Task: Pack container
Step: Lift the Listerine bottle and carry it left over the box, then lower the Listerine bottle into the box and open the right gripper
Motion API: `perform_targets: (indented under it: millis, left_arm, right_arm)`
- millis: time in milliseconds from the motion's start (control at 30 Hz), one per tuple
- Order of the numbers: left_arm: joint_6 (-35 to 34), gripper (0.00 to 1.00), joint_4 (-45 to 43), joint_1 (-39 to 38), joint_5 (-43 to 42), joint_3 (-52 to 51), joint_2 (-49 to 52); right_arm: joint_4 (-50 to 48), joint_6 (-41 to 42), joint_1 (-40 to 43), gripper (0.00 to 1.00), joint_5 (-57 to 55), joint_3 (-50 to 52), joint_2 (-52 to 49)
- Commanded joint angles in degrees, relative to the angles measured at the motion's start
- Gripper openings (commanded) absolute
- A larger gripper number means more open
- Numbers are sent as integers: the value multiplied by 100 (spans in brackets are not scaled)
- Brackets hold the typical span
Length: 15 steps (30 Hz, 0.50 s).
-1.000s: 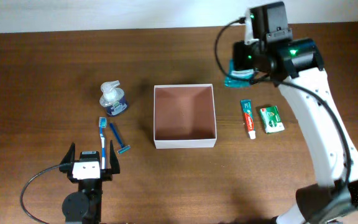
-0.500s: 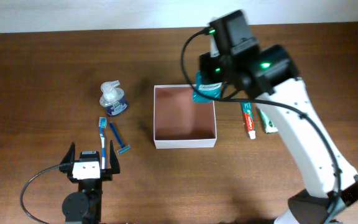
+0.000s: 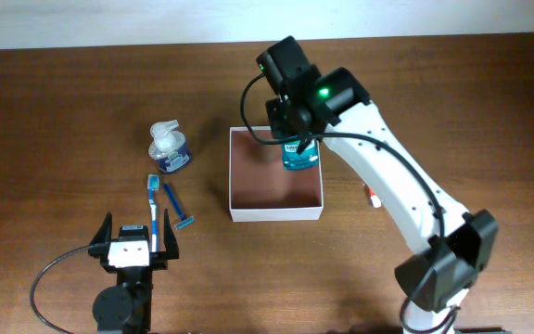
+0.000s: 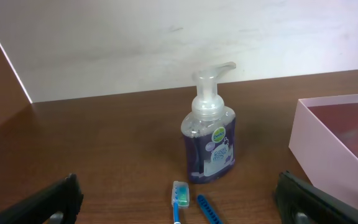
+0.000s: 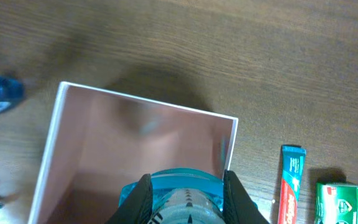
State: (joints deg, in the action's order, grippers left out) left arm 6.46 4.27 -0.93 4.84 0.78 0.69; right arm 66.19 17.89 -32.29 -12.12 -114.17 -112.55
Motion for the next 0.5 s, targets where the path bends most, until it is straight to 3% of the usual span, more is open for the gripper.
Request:
perform_targets:
  millis: [0, 467]
  left_arm:
    - [81, 100, 2, 35, -61, -26, -35]
    - [81, 100, 4, 35, -61, -26, -35]
  right_arm:
    - [-92, 66, 22, 19, -341, -22, -120]
    - [-748, 63, 50, 16, -365, -22, -496]
